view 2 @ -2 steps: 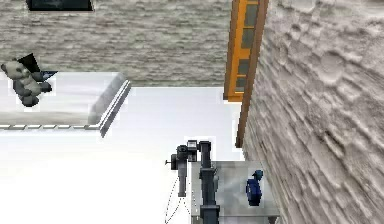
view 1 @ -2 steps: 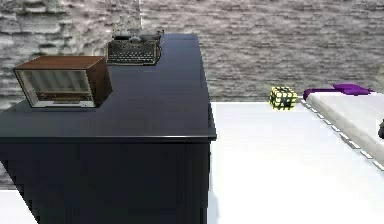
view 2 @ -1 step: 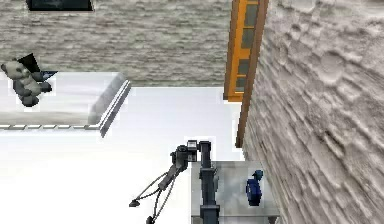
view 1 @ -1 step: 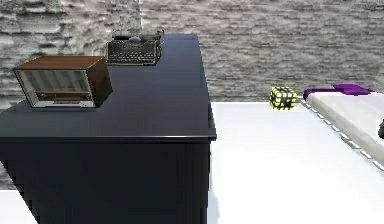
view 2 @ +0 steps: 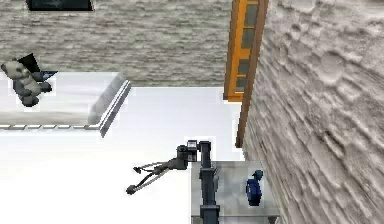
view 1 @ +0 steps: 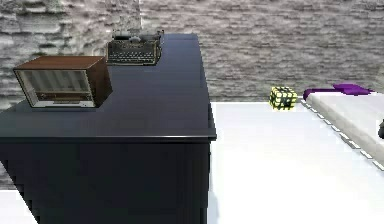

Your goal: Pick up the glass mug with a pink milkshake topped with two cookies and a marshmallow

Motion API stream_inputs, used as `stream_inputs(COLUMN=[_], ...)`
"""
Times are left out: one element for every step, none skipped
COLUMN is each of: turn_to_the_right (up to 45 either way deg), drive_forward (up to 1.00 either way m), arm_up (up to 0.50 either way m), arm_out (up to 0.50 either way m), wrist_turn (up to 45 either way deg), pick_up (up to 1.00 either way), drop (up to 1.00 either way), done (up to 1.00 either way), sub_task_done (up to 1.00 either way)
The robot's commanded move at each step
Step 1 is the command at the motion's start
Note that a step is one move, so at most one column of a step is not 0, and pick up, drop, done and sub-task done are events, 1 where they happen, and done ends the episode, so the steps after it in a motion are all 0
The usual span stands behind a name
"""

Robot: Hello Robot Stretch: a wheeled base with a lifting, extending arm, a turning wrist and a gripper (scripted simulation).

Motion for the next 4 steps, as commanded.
stream_inputs(turn_to_the_right=[0.0,0.0,0.0,0.0], drive_forward=[0.0,0.0,0.0,0.0], arm_up=[0.0,0.0,0.0,-0.3], arm_out=[0.0,0.0,0.0,0.0], wrist_turn=[45.0,45.0,27.0,0.0], pick_up=[0.0,0.0,0.0,0.0], drop=[0.0,0.0,0.0,0.0], done=[0.0,0.0,0.0,0.0], sub_task_done=[0.0,0.0,0.0,0.0])
